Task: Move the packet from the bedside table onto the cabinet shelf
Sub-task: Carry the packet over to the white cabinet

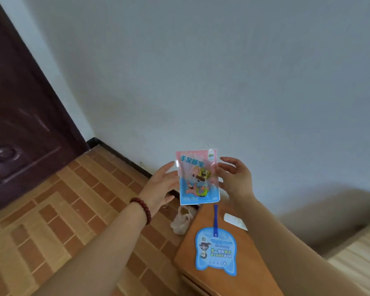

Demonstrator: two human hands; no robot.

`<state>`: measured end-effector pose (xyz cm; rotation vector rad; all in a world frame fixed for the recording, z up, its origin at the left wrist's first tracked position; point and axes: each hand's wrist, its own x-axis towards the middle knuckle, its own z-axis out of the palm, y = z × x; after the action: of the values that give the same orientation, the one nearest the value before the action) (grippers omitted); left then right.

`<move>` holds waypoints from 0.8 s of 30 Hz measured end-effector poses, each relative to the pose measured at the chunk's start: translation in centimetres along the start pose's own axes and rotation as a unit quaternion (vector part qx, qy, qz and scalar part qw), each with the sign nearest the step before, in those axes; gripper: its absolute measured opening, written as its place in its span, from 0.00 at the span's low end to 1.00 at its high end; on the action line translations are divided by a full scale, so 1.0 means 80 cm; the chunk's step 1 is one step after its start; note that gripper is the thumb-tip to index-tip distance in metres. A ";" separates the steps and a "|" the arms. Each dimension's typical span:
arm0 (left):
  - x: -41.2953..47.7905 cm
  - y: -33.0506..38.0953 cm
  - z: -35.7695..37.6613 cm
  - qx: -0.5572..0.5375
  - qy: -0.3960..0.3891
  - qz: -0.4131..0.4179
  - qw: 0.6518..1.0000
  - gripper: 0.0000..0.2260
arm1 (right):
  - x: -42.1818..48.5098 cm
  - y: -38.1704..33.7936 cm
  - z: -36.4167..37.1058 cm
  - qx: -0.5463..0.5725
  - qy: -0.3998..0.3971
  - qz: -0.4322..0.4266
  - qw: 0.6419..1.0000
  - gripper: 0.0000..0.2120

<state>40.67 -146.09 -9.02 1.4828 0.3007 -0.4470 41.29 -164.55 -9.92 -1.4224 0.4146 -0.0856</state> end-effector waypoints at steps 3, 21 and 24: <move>-0.004 0.014 -0.086 -0.013 0.035 0.013 0.999 0.20 | -0.002 0.004 0.094 -0.009 -0.034 0.000 0.999 0.08; -0.071 0.019 -0.515 -0.144 0.293 0.071 0.943 0.25 | -0.074 0.050 0.571 -0.093 -0.311 -0.020 0.946 0.15; -0.071 0.017 -0.563 -0.157 0.330 0.066 0.928 0.28 | -0.072 0.056 0.632 -0.072 -0.366 -0.006 0.928 0.11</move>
<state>39.80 -100.66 -8.55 1.2874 0.7622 0.2236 51.76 -114.60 -8.46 -1.4881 -0.2133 0.4671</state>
